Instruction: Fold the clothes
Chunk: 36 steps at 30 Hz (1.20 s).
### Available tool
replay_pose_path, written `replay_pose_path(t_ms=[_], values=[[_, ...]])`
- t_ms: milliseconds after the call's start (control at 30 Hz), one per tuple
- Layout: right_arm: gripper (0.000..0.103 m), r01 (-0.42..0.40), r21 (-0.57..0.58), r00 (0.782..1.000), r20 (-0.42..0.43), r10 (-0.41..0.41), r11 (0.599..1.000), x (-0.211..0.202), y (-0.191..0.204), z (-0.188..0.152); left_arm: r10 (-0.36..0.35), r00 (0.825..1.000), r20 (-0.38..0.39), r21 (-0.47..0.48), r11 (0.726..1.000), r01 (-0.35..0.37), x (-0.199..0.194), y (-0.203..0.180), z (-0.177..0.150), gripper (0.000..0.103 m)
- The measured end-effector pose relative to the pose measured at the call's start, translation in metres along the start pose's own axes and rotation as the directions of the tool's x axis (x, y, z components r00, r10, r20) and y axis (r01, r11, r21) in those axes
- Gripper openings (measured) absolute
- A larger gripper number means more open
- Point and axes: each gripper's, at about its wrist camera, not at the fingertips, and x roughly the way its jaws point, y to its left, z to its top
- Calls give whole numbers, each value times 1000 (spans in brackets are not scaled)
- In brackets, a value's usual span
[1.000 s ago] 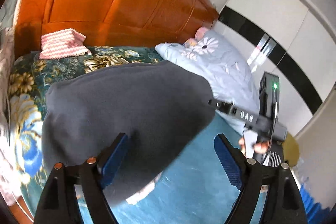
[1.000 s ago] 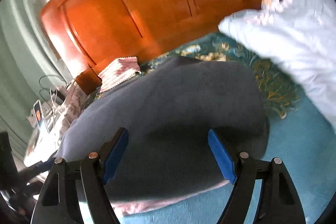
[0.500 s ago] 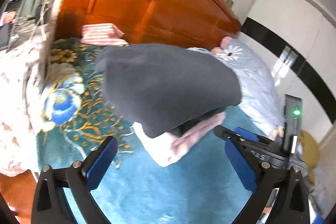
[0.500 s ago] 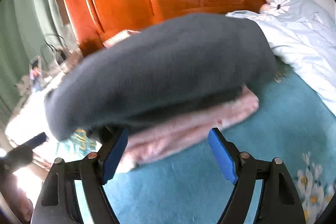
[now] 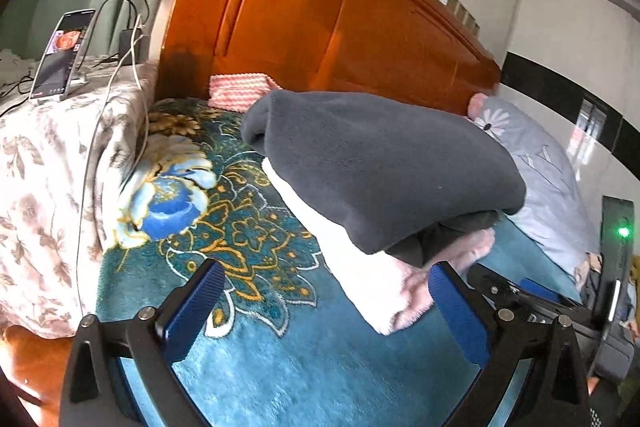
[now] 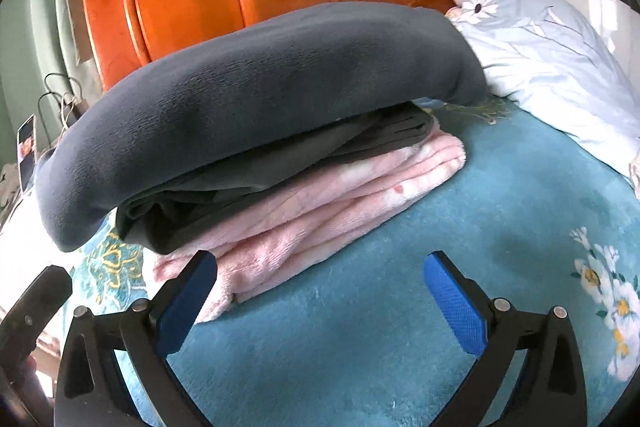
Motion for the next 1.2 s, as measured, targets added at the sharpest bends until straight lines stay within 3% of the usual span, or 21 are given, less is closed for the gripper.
replay_pose_path(t_ms=[167,333,467,567,667,933,1200], values=[[103,35,4,999,23,-35,999,-1,-2,-2,45,999,11,25,999,-45,7,-2,1,103],[103,72,-8,997,27,-72,997,1,-2,-3,14,1000,-11,43,999,-13,13,-5,3,103],[103,107,-65,992,72,-102,992,-3,8,-6,32,999,-13,66,997,-31,15,-8,4,103],[103,116,-59,990,84,-111,991,-2,11,-8,14,1000,-27,68,998,-12,16,-9,2,103],[103,139,-58,985,107,-132,989,-3,11,-10,39,999,-19,95,995,-37,16,-13,-1,103],[103,153,-12,982,116,-150,988,0,1,-13,62,998,-29,145,988,-57,20,-19,-6,103],[103,159,-54,981,121,-152,986,1,9,-15,80,996,-37,132,988,-74,23,-15,-9,103]])
